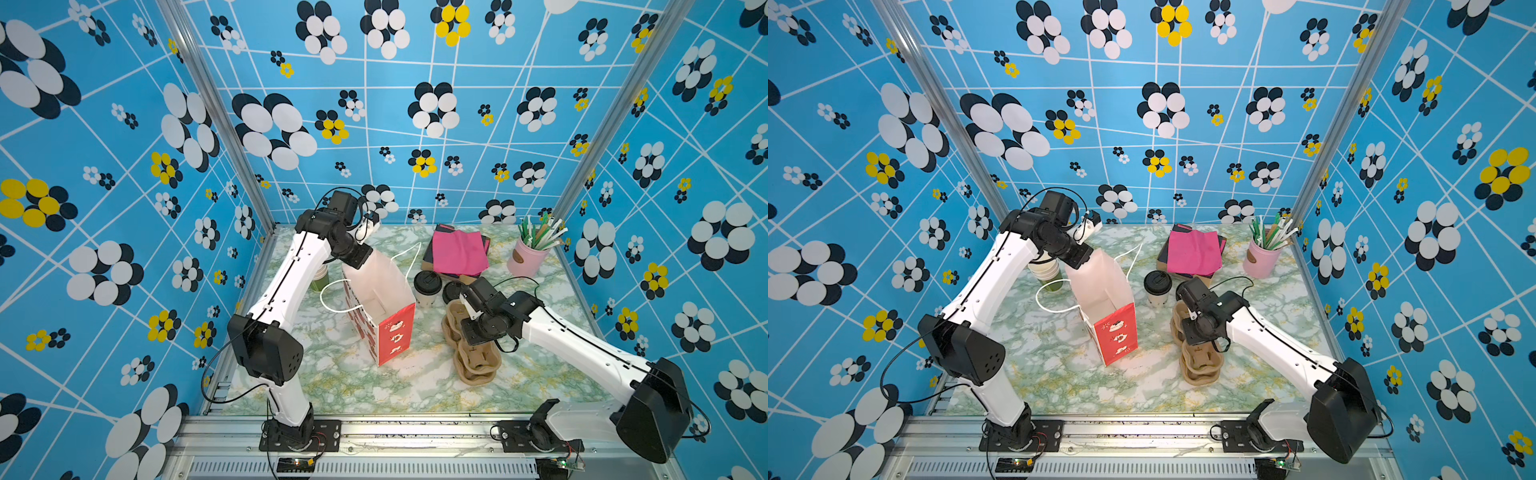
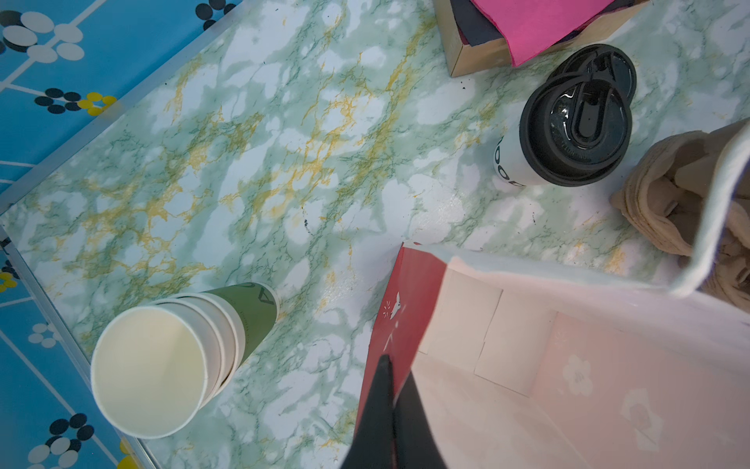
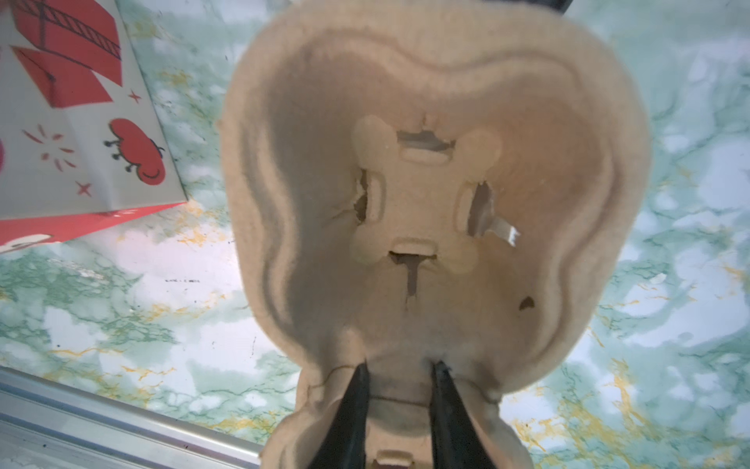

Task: Pack the takeout coffee
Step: 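Lift the cup carrier with the right gripper and carry it over the bag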

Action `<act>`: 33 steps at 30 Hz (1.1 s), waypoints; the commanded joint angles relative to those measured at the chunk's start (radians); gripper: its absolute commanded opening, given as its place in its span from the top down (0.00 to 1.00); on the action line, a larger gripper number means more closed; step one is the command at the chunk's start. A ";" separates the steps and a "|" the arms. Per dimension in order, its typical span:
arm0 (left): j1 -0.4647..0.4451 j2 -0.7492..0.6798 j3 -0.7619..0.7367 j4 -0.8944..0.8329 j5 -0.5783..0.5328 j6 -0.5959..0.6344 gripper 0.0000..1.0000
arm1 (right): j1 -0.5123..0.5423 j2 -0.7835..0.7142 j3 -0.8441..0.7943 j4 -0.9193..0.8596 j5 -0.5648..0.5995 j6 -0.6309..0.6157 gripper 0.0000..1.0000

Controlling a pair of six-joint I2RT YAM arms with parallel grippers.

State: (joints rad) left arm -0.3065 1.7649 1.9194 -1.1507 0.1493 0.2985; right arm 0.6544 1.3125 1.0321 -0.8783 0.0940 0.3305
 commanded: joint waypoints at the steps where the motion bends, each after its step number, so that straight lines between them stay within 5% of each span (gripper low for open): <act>1: 0.007 -0.027 -0.014 -0.013 0.014 -0.017 1.00 | 0.010 -0.044 0.057 -0.062 0.048 0.004 0.76; 14: 0.007 -0.030 -0.008 -0.009 0.026 -0.022 1.00 | 0.010 -0.151 0.360 -0.135 0.087 -0.115 0.77; 22: 0.007 -0.024 0.010 -0.006 0.049 -0.039 1.00 | 0.018 -0.054 0.654 -0.113 -0.010 -0.155 0.77; 33: 0.016 0.003 0.066 -0.032 0.077 -0.081 1.00 | 0.128 0.132 0.861 0.060 -0.162 -0.072 0.77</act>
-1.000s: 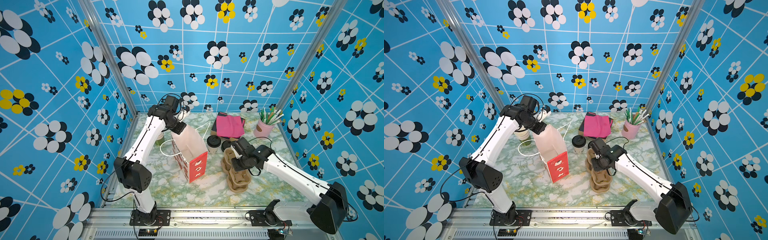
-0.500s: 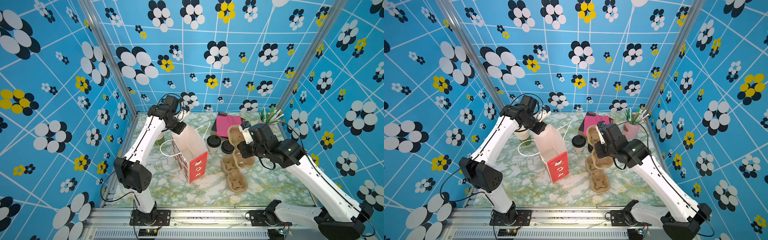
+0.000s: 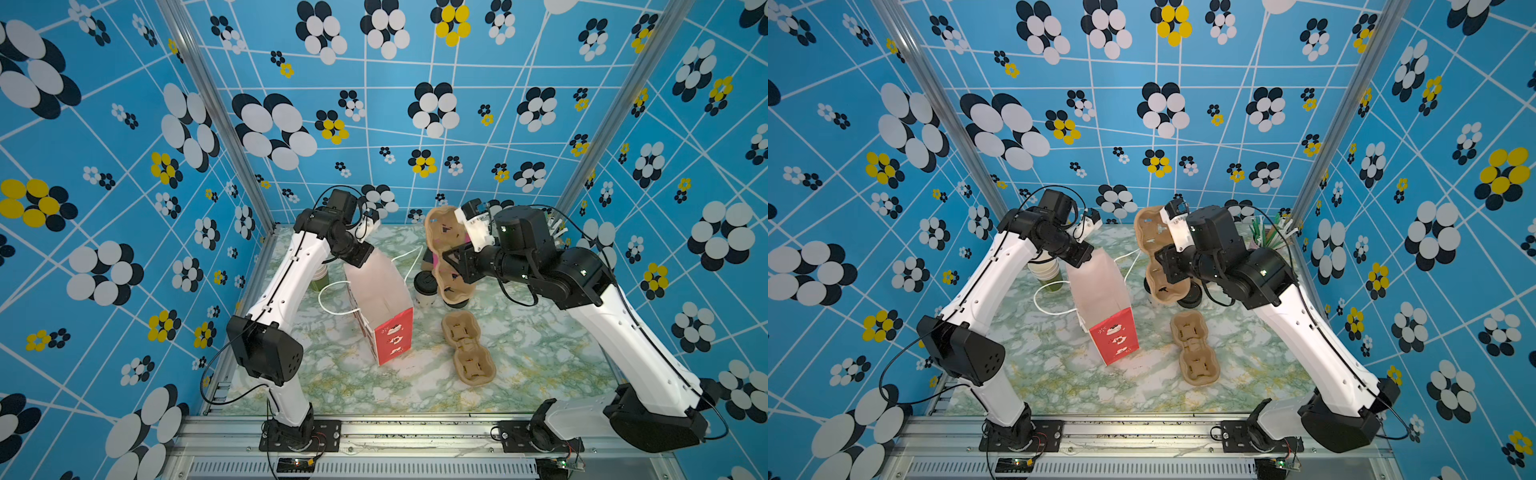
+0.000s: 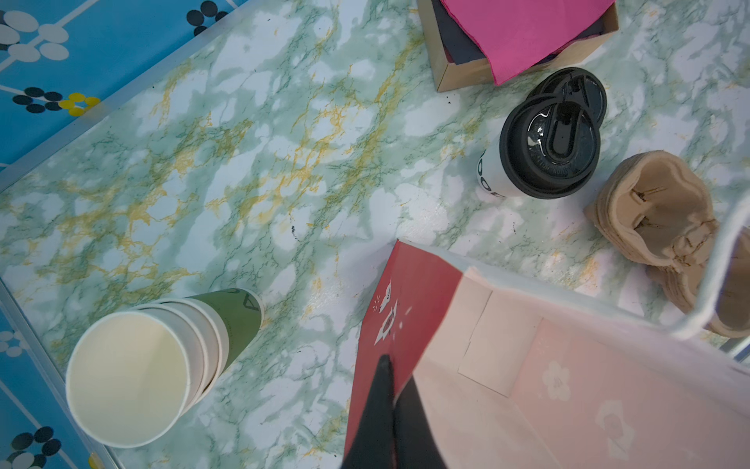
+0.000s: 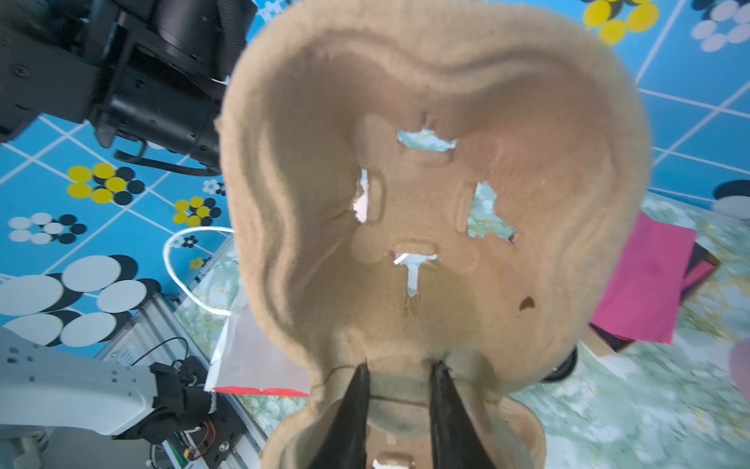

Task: Pack the takeout coffee
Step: 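Lift the cup carrier with the right gripper and carry it over the bag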

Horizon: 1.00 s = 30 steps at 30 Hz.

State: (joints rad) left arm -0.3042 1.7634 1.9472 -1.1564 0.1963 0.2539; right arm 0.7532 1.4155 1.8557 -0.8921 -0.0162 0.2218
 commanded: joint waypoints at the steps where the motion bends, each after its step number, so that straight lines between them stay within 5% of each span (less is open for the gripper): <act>1: 0.013 0.006 0.039 -0.024 0.033 -0.045 1.00 | 0.040 0.038 0.039 0.098 -0.060 0.048 0.77; 16: 0.069 0.031 0.055 -0.042 0.110 -0.163 1.00 | 0.116 0.136 -0.004 0.381 -0.056 0.154 0.77; 30: 0.095 0.038 0.054 -0.044 0.183 -0.161 1.00 | 0.126 0.221 -0.093 0.471 -0.063 -0.010 0.77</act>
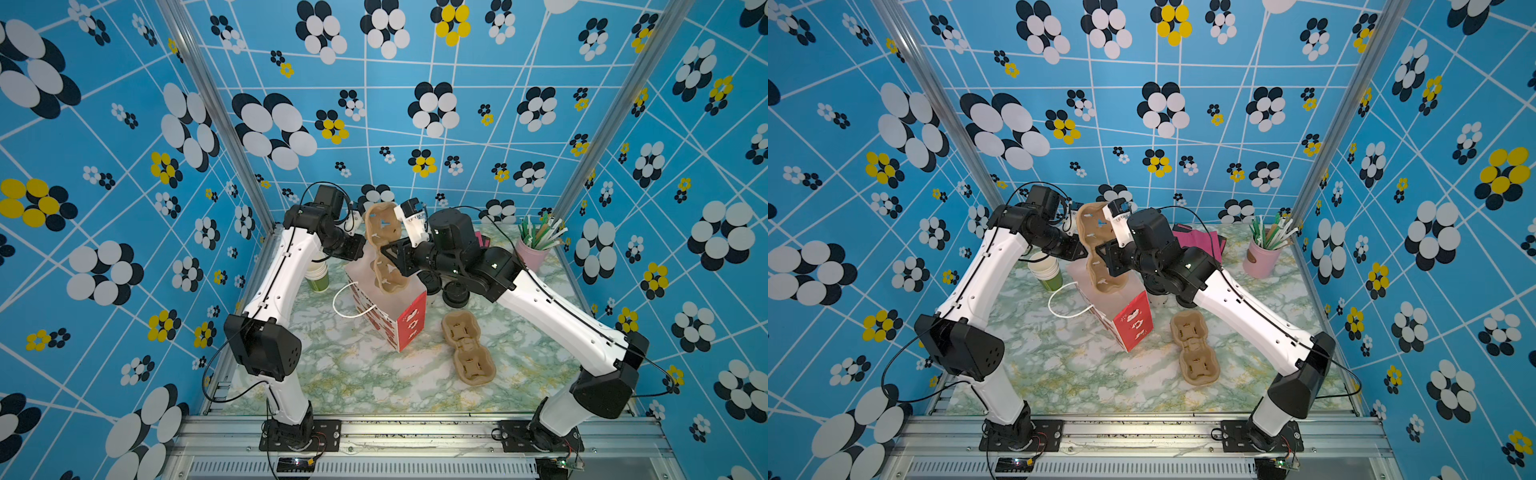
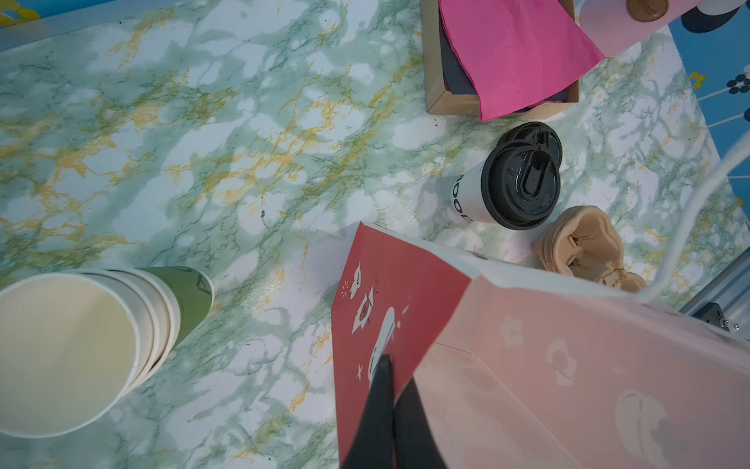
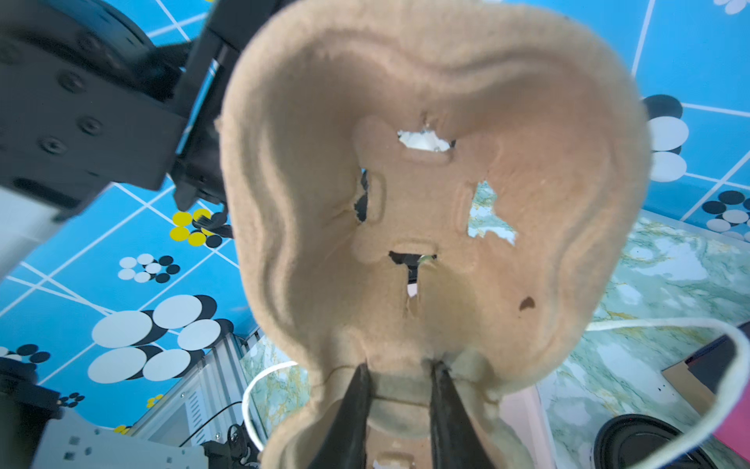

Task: Pack the takeout coffee
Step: 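Lift the cup carrier with the right gripper and carry it over the bag, then lower the cup carrier into the open bag with the right gripper while left holds it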

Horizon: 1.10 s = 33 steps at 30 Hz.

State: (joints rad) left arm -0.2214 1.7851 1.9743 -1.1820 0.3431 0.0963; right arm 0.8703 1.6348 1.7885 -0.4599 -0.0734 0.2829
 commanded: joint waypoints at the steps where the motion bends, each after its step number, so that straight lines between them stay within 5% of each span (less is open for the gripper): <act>1: 0.013 0.018 0.029 -0.021 0.037 -0.002 1.00 | 0.009 0.003 -0.040 0.042 0.000 -0.091 0.76; 13: 0.028 0.023 0.049 -0.046 0.050 0.004 1.00 | 0.009 0.018 -0.115 -0.047 0.014 -0.269 0.76; 33: 0.047 -0.036 0.001 -0.094 -0.004 -0.028 1.00 | 0.009 0.133 -0.034 -0.250 -0.051 -0.380 0.76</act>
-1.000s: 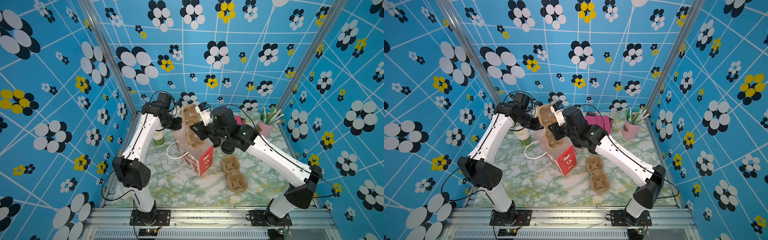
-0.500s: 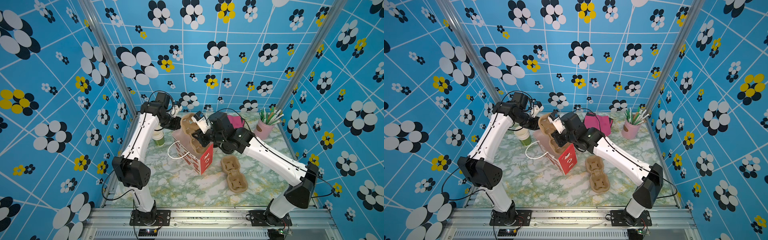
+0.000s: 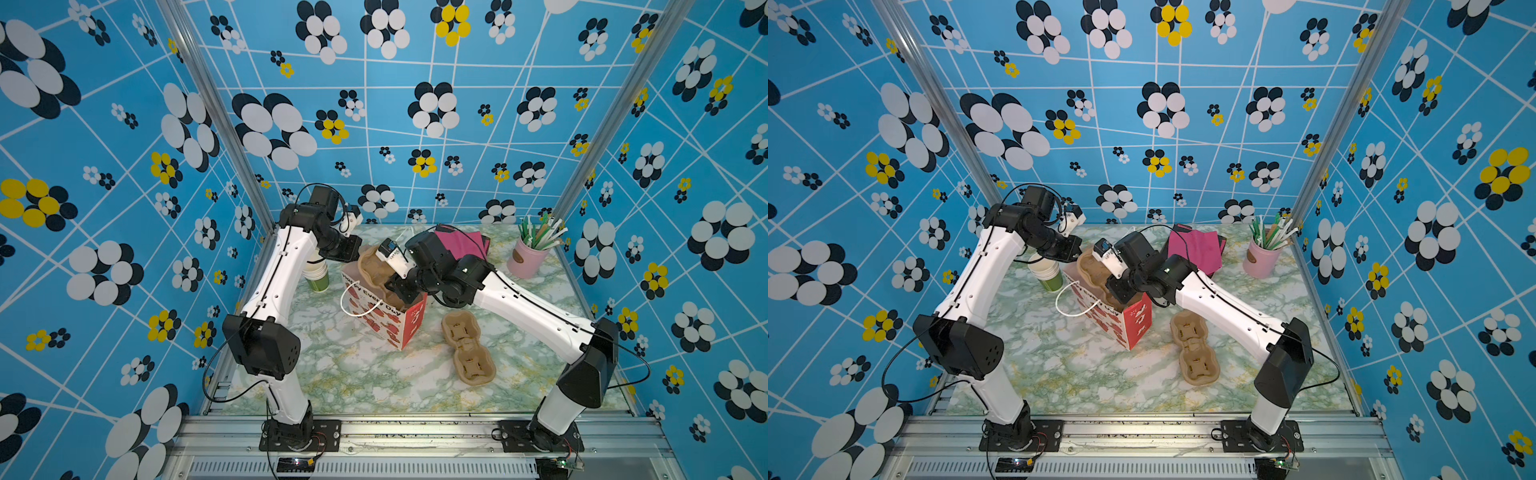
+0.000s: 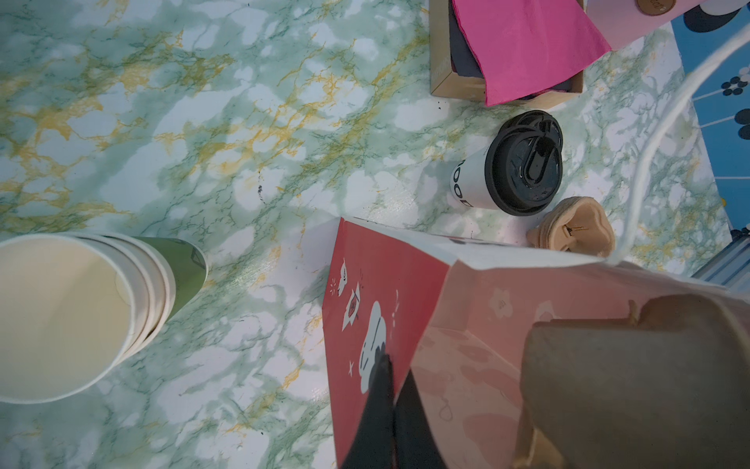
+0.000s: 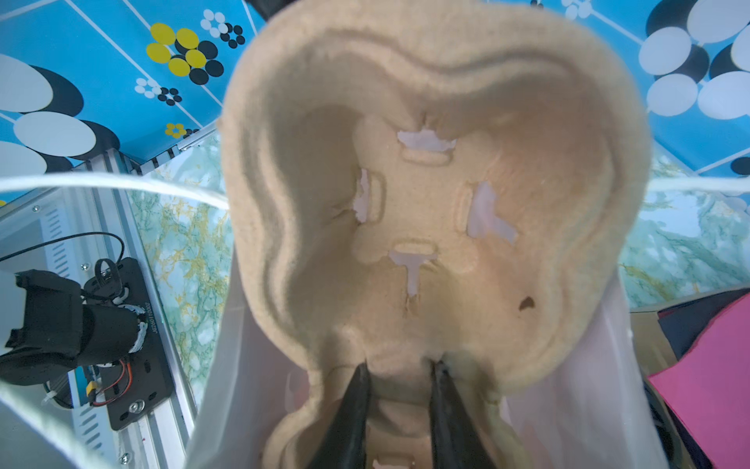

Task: Pack the takeout coffee
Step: 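Lower the cup carrier into the open bag with the right gripper while left holds it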

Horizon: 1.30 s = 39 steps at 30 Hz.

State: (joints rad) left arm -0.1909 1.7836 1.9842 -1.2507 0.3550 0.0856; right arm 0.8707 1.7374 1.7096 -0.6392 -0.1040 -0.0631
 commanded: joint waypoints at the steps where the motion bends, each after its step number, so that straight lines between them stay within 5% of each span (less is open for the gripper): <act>1: 0.019 -0.036 -0.007 -0.029 -0.021 -0.019 1.00 | 0.010 0.041 0.056 -0.085 -0.020 -0.039 0.76; 39: 0.039 -0.123 -0.094 -0.009 -0.019 0.003 1.00 | 0.032 0.537 0.512 -0.518 -0.006 -0.099 0.75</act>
State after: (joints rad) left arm -0.1654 1.6993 1.9045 -1.2625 0.3252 0.0742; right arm 0.8902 2.2372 2.1818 -1.0782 -0.1139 -0.1474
